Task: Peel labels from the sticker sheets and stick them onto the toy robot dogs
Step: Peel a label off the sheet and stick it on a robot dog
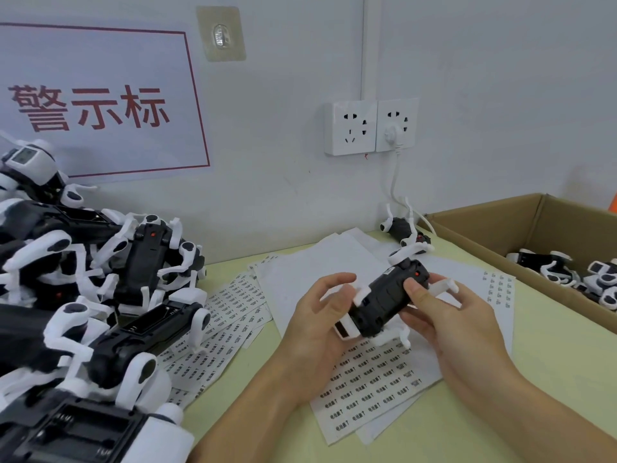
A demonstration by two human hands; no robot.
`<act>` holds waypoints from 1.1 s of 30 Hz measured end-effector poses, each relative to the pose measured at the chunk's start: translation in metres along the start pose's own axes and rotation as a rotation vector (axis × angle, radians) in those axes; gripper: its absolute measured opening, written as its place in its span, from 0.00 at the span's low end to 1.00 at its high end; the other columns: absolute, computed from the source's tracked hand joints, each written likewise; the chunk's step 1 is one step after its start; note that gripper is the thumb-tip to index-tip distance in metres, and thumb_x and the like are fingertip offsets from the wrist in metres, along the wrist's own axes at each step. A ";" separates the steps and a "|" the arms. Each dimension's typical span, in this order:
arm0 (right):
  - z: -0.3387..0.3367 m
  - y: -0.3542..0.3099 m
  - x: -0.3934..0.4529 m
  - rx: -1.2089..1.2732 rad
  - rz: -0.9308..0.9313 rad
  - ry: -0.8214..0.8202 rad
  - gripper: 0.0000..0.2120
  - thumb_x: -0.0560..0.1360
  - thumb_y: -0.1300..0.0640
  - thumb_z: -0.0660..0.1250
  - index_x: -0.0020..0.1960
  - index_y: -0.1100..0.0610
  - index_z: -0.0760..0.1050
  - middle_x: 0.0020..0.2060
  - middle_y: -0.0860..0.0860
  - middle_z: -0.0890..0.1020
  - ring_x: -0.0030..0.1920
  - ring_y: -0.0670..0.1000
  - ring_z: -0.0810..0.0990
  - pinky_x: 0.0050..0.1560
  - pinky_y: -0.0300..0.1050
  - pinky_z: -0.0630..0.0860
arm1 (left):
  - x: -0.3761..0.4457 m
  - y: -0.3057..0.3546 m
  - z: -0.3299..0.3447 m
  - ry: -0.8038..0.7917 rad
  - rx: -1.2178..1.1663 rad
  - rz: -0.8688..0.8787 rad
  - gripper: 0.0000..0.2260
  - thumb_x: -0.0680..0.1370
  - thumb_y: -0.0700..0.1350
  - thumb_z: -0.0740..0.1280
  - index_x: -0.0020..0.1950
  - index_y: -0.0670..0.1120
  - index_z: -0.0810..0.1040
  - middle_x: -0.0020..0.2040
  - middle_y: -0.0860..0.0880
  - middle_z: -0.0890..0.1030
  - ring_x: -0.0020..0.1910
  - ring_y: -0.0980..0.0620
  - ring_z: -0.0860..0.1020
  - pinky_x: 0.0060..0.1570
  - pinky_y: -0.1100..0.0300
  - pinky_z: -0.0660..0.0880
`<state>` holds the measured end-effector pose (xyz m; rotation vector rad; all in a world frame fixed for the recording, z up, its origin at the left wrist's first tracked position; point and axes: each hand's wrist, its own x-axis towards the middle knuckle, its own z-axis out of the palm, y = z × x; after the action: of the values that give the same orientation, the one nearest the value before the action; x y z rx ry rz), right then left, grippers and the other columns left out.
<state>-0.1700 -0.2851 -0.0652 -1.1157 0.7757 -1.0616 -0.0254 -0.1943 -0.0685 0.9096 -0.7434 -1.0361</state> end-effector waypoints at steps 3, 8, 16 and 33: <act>-0.001 0.001 0.000 -0.026 0.044 0.011 0.16 0.74 0.51 0.75 0.54 0.61 0.78 0.42 0.53 0.88 0.42 0.51 0.88 0.54 0.48 0.79 | 0.002 -0.002 0.000 0.039 0.002 0.014 0.25 0.72 0.55 0.74 0.62 0.39 0.78 0.61 0.37 0.81 0.57 0.41 0.82 0.53 0.50 0.80; 0.000 -0.001 0.001 -0.051 0.069 0.041 0.19 0.74 0.49 0.74 0.54 0.61 0.73 0.40 0.56 0.87 0.41 0.55 0.88 0.51 0.50 0.80 | 0.006 -0.007 -0.004 0.106 0.005 0.009 0.18 0.72 0.42 0.74 0.60 0.39 0.80 0.56 0.38 0.84 0.50 0.44 0.84 0.46 0.56 0.81; -0.005 -0.009 0.002 -0.126 0.115 -0.178 0.12 0.77 0.59 0.70 0.61 0.54 0.78 0.55 0.55 0.84 0.46 0.53 0.87 0.33 0.45 0.75 | 0.009 -0.007 -0.003 0.326 -0.046 0.049 0.08 0.79 0.35 0.67 0.58 0.39 0.78 0.54 0.39 0.83 0.47 0.45 0.84 0.43 0.58 0.81; -0.014 -0.021 0.010 0.004 0.008 -0.282 0.15 0.63 0.57 0.73 0.48 0.57 0.75 0.46 0.54 0.82 0.41 0.50 0.83 0.45 0.47 0.74 | 0.008 -0.008 -0.003 0.284 0.038 0.086 0.16 0.78 0.29 0.63 0.52 0.48 0.83 0.51 0.46 0.86 0.48 0.45 0.85 0.53 0.49 0.79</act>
<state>-0.1849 -0.3011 -0.0492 -1.2267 0.5531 -0.8747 -0.0230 -0.2025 -0.0762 1.0237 -0.5599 -0.7984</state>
